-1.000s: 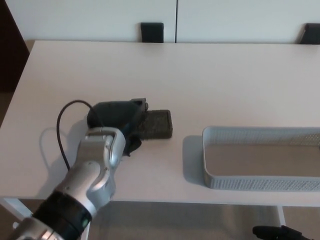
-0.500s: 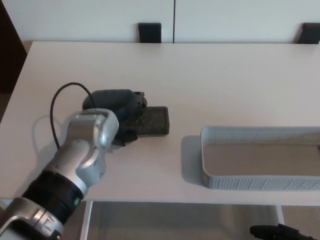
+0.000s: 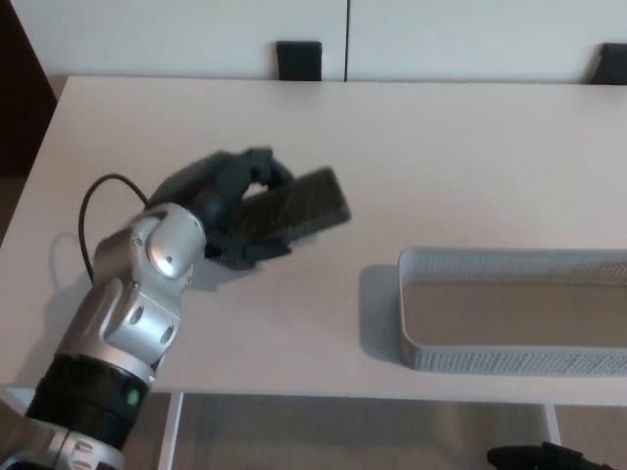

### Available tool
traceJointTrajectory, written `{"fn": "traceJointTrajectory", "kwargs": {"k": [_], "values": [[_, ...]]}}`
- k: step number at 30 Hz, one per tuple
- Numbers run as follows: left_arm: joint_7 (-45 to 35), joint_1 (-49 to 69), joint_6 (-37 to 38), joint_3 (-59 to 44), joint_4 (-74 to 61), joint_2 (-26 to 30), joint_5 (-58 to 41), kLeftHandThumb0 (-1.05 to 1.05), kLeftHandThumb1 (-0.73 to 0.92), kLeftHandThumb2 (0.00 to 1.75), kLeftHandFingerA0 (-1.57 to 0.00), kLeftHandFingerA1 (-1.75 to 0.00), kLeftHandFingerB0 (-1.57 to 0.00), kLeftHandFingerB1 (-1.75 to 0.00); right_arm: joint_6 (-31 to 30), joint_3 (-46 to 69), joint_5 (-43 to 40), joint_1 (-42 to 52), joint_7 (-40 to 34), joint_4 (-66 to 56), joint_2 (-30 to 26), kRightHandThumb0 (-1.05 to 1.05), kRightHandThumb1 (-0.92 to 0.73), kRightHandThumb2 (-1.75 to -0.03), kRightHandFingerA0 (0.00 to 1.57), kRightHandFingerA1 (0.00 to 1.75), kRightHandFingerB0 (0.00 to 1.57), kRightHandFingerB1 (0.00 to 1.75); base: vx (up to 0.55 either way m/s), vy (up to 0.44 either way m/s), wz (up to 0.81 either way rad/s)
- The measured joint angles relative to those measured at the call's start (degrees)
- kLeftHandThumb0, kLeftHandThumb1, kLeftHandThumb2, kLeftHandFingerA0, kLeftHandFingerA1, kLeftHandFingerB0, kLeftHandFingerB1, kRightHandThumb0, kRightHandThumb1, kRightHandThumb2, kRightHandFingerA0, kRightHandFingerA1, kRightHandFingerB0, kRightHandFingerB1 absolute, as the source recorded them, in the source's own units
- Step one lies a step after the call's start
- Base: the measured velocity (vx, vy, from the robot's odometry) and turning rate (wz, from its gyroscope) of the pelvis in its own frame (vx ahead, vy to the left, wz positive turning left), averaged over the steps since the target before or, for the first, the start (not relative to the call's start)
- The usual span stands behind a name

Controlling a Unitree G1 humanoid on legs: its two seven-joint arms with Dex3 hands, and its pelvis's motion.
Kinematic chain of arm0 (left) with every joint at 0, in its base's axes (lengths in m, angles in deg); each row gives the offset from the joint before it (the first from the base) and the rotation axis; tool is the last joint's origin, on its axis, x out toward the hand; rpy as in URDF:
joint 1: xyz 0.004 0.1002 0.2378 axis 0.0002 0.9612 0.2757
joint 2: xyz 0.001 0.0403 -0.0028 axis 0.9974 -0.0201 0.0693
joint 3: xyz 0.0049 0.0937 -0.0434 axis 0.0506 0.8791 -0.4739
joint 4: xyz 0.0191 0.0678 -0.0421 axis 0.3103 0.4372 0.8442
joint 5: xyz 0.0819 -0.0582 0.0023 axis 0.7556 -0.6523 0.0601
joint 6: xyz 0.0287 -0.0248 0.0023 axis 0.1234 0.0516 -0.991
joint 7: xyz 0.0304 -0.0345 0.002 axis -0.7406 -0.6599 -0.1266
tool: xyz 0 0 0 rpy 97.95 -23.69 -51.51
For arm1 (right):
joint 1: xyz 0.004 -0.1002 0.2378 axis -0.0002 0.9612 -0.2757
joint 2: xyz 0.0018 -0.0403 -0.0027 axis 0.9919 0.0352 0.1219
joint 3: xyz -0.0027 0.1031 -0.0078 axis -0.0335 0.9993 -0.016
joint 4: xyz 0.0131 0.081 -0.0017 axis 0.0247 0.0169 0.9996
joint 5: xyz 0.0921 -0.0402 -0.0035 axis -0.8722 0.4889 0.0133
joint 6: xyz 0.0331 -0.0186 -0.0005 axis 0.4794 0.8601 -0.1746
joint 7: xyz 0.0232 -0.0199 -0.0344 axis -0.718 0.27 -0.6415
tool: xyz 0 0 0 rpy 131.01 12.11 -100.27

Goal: The robot walks towards a desk on which an eraser is kept on the left hand side and a container is kept on the right hand side. The robot picks up the eraser using its left hand and places it in the container.

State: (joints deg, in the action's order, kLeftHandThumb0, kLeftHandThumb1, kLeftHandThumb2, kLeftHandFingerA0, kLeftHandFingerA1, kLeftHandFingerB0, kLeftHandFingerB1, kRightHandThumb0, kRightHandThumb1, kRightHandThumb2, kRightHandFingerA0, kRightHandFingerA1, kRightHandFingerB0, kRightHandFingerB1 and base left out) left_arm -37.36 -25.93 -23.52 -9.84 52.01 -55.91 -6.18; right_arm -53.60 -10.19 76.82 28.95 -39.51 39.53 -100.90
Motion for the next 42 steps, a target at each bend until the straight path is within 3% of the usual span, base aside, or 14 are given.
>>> {"fn": "traceJointTrajectory", "kwargs": {"k": [1, 7, 9, 10, 15, 16, 21, 22, 23, 24, 28, 29, 35, 42], "values": [[-0.1, 0.0, 0.0, -0.4, -1.9, -0.3, -0.6, -0.29, 0.74, 0.66, -0.77, -1.49, -0.79, -0.78, 0.0, -0.1, 0.0, 0.0, 0.0, 0.0, 0.0, -0.47, -0.51, -0.55, 0.58, 0.59, 0.42, 0.48, 0.0, 0.0, 0.0], [-1.3, 0.9, 0.0, 0.2, -13.8, -2.8, -3.4, -0.45, 0.75, 0.68, -0.86, -1.54, -0.82, -1.14, -0.2, -0.1, 0.0, 0.0, 0.3, 0.0, 0.0, -0.41, -0.52, -0.54, 0.6, 0.59, 0.43, 0.48, 0.0, 0.0, 0.0], [-1.8, 1.4, -0.1, 1.2, -17.3, -3.5, -4.0, -0.45, 0.76, 0.67, -0.9, -1.5, -0.82, -1.15, -0.4, -0.1, 0.0, 0.0, 0.4, 0.0, 0.0, -0.42, -0.53, -0.55, 0.59, 0.59, 0.42, 0.48, 0.0, 0.0, 0.0], [-2.0, 1.7, -0.1, 2.0, -19.1, -3.6, -4.1, -0.44, 0.76, 0.67, -0.85, -1.5, -0.85, -1.02, -0.4, -0.2, 0.0, 0.0, 0.4, 0.0, 0.0, -0.43, -0.52, -0.55, 0.6, 0.6, 0.43, 0.47, 0.0, 0.0, 0.0], [-3.2, 3.3, -0.1, 8.4, -28.5, -5.6, -4.5, -0.48, 0.77, 0.69, -0.89, -1.56, -0.81, -1.12, -0.5, -0.3, 0.1, 0.0, 0.6, 0.1, -0.1, -0.46, -0.51, -0.54, 0.62, 0.59, 0.46, 0.47, 0.0, 0.0, 0.0], [-3.5, 3.9, -0.2, 10.8, -30.6, -6.2, -4.4, -0.48, 0.6, 1.04, -1.13, -1.31, -0.8, -1.09, -0.5, -0.4, 0.2, 0.0, 0.6, 0.1, -0.3, -0.45, -0.51, -0.54, 0.62, 0.59, 0.46, 0.47, 0.0, 0.0, 0.0], [-4.3, 4.0, -1.6, 18.3, -31.8, -9.0, -4.0, -0.44, 0.59, 1.02, -1.13, -1.3, -0.81, -1.08, -0.5, -1.2, 0.9, 0.0, 0.6, 0.3, -1.3, -0.47, -0.51, -0.54, 0.61, 0.57, 0.47, 0.47, 0.0, 0.0, 0.0], [-4.3, 4.0, -1.7, 18.8, -31.4, -9.5, -4.0, -0.47, 0.77, 0.65, -0.85, -1.72, -0.77, -1.28, -0.5, -1.3, 1.0, 0.1, 0.6, 0.3, -1.4, -0.46, -0.51, -0.54, 0.61, 0.58, 0.47, 0.47, 0.0, 0.0, 0.0], [-4.3, 4.0, -1.9, 19.7, -30.5, -10.1, -4.0, -0.47, 0.78, 0.66, -0.85, -1.72, -0.75, -1.23, -0.5, -1.4, 1.0, 0.0, 0.6, 0.3, -1.5, -0.48, -0.51, -0.54, 0.62, 0.59, 0.47, 0.47, 0.0, 0.0, 0.0], [-4.3, 4.0, -2.0, 20.0, -29.9, -10.3, -4.0, -0.51, 0.59, 1.03, -1.13, -1.33, -0.79, -1.1, -0.6, -1.4, 1.0, 0.0, 0.6, 0.3, -1.5, -0.46, -0.51, -0.54, 0.6, 0.59, 0.47, 0.48, 0.0, 0.0, 0.0], [-4.1, 3.8, -3.0, 21.9, -25.4, -12.1, -3.9, -0.53, 0.59, 1.03, -1.11, -1.31, -0.81, -1.12, -0.6, -1.6, 1.0, -0.1, 0.8, 0.2, -1.6, -0.46, -0.51, -0.55, 0.61, 0.59, 0.47, 0.48, 0.0, 0.0, 0.0], [-4.0, 3.7, -3.2, 22.0, -24.2, -12.5, -3.9, -0.5, 0.74, 0.68, -0.83, -1.64, -0.77, -1.32, -0.6, -1.6, 1.0, -0.1, 0.9, 0.2, -1.7, -0.47, -0.51, -0.54, 0.63, 0.59, 0.48, 0.48, 0.0, 0.0, 0.0], [-2.9, 2.8, -3.6, 21.7, -16.5, -14.5, -4.0, -0.51, 0.73, 0.71, -0.84, -1.61, -0.78, -1.31, -0.7, -2.0, 1.1, -0.1, 0.9, -0.5, -2.1, -0.48, -0.51, -0.55, 0.63, 0.58, 0.48, 0.47, 0.0, 0.0, 0.0], [-1.3, -1.0, -4.4, 19.8, -9.8, -15.6, -4.0, -0.44, 0.75, 0.67, -0.78, -1.54, -0.8, -1.08, -0.8, -2.2, 1.6, 0.0, 0.9, -0.8, -2.3, -0.46, -0.52, -0.55, 0.62, 0.59, 0.46, 0.47, 0.0, 0.0, 0.0]]}}
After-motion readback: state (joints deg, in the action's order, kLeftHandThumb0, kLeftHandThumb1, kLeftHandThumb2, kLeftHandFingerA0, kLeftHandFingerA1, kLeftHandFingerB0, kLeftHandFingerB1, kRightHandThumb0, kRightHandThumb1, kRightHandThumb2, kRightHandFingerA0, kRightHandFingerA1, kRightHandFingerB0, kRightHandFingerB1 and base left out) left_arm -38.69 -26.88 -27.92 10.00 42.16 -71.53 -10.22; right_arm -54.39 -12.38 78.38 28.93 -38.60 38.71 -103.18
